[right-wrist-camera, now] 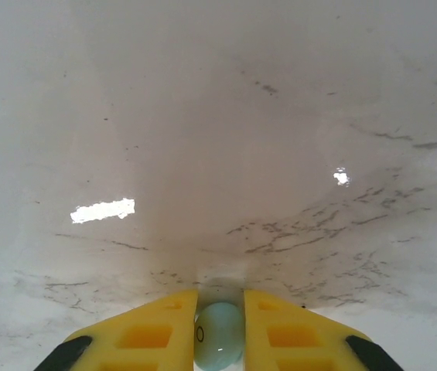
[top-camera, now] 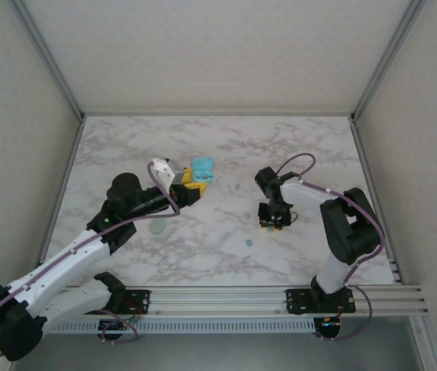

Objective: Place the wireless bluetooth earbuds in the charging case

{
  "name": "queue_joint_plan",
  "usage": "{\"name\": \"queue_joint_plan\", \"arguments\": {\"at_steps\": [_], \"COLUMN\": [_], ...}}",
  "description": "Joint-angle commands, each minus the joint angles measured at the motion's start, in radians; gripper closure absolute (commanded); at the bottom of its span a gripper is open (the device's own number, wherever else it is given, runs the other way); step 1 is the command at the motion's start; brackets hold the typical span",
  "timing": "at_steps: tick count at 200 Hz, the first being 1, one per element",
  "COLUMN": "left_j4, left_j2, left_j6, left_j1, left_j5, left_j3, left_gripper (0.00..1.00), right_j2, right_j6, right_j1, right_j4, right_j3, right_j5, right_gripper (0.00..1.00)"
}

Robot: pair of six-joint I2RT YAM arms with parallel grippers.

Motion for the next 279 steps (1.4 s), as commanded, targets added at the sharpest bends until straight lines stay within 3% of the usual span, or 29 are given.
{"name": "queue_joint_plan", "arguments": {"at_steps": [1,31,59,88,115,150,221,279], "left_j4": [0.007,-0.002,-0.008,-0.013,-0.020,-0.033,-0.018,-0.013], "left_j2": [-0.010,-0.015,-0.021,-0.025,-0.025,-0.025,0.018,0.054], "left_j6": [0.000,0.007,0.025,0.047,0.064,0.079,0.089,0.091], "left_j1": [-0.011,-0.011,-0.011,-0.009,-0.008,-0.008,-0.009,-0.013], "left_j5": [0.002,-0.007,-0.024,-0.039,-0.046,-0.042,-0.005,0.017], "left_j3": [0.030,0.028,0.026,0.025,0.027,0.024,0.017,0.039], "left_gripper": [0.81,0.81,0.81,0.81,0.81,0.81,0.81,0.81], "right_j2": [-0.056,-0.192,-0.320,-0.356,-0.370,-0.384,-0.414,-0.407], "right_j6": [-0.043,-0.072,-0.081,-0.110,-0.098,-0.048,0.084,0.185], "right_j1": [0.009,0.006,-0.008,-0.010,-0.009,-0.010,-0.006,-0.002], "right_j4": [0.062,0.101,0.198,0.241,0.305,0.363,0.437,0.519], "right_j3": [0.003,0.007,0.018,0.076,0.105,0.136,0.219,0.236], "right_j5": [-0.035,-0.212,-0.544,-0.875,-1.051,-1.108,-1.005,-0.998], "right_gripper": [0.82,0.82,0.82,0.81,0.81,0.81,0.80,0.80]}}
